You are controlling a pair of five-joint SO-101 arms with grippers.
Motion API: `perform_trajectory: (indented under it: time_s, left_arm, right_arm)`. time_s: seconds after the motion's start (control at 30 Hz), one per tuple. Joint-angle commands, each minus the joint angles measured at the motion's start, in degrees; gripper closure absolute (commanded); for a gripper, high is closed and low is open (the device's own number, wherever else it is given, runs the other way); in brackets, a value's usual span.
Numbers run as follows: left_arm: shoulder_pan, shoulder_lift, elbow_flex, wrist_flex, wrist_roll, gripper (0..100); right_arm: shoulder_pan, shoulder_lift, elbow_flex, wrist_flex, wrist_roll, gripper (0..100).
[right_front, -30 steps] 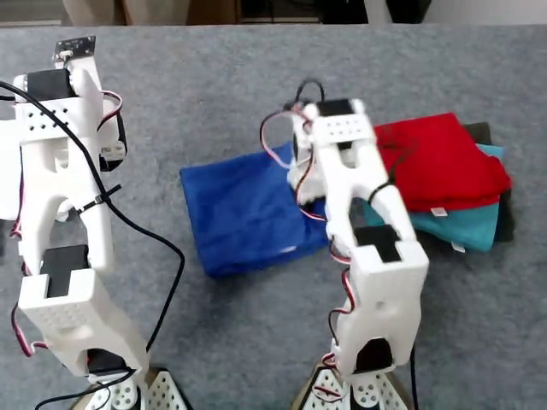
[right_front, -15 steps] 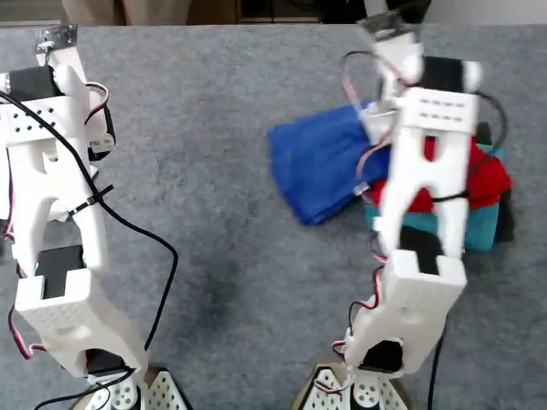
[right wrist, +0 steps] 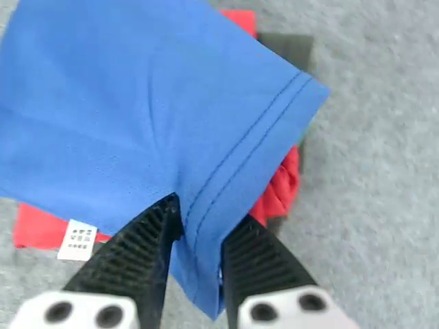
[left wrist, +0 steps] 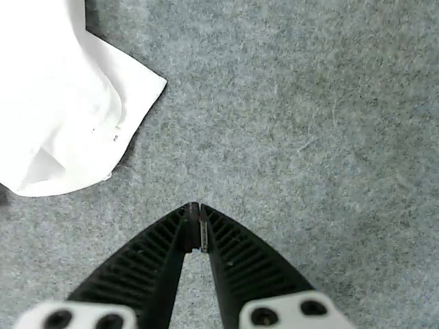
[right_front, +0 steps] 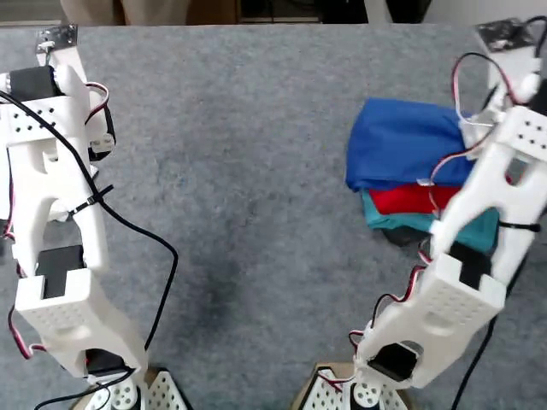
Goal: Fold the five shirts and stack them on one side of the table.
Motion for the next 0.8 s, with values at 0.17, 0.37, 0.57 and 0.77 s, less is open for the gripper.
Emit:
perform_trajectory:
  time_s: [0.17, 0.37, 0.57, 0.77]
  left_arm:
    - [0.00, -3.12, -2.64, 0.53, -0.35, 98]
    - [-0.53, -3.12, -2.37, 0.53, -0.35, 98]
    - [-0.53, -3.12, -2.37, 0.53, -0.97, 98]
    - [-0.53, -3.12, -2.46, 0.53, -2.73, 98]
  right_arm:
    - [0.66, -3.56, -4.00, -2.73, 1.49, 99.6]
    - [-2.42, -3.47, -5.14, -5.54, 1.49, 99.5]
    - [-0.66, -3.38, -2.51, -4.04, 2.64, 99.1]
    - [2.15, -3.47, 2.86, -0.09, 7.74, 82.8]
